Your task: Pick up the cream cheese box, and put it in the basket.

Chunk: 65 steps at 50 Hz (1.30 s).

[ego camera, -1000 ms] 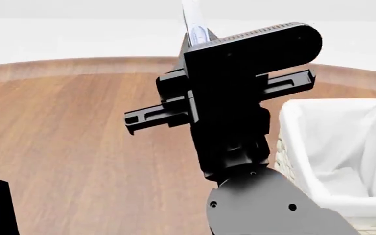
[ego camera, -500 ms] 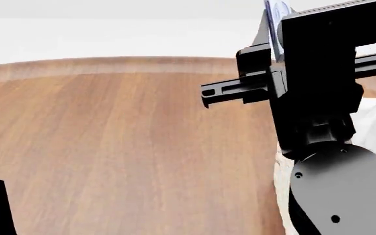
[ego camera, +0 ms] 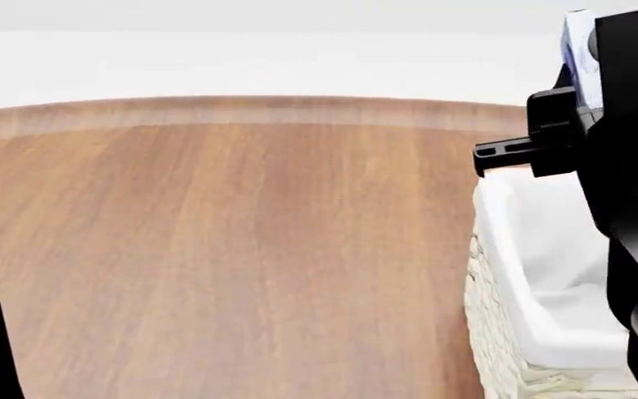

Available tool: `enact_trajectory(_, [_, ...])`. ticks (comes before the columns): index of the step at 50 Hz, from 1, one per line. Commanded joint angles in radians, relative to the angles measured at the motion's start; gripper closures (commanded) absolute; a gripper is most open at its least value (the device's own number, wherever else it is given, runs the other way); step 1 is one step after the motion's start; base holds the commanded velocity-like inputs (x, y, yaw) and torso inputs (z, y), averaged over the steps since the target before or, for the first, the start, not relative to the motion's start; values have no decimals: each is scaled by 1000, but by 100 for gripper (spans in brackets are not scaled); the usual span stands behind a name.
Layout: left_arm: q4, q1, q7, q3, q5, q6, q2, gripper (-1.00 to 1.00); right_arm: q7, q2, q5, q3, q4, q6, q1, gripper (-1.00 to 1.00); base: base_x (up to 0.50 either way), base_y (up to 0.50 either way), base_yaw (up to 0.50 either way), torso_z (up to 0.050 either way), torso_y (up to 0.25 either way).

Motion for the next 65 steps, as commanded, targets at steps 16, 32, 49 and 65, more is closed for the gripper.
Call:
enact_trajectory(16, [6, -4, -10, 11, -1, -4, -10, -100, -391, 47, -38, -276, 563, 231, 371, 100, 0, 0, 0, 0, 1])
enact_trajectory(32, [6, -14, -18, 5, -18, -9, -18, -100, -385, -55, -39, -207, 914, 153, 437, 100, 0, 0, 0, 0, 0])
enact_trajectory(49, [-1, -12, -16, 35, -1, -5, -18, -100, -415, -47, -47, -225, 940, 99, 363, 100, 0, 0, 0, 0, 1])
enact_trajectory(65, [-4, -15, -19, 51, 10, -9, -20, -100, -473, 5, -40, -264, 867, 113, 309, 100, 0, 0, 0, 0, 1])
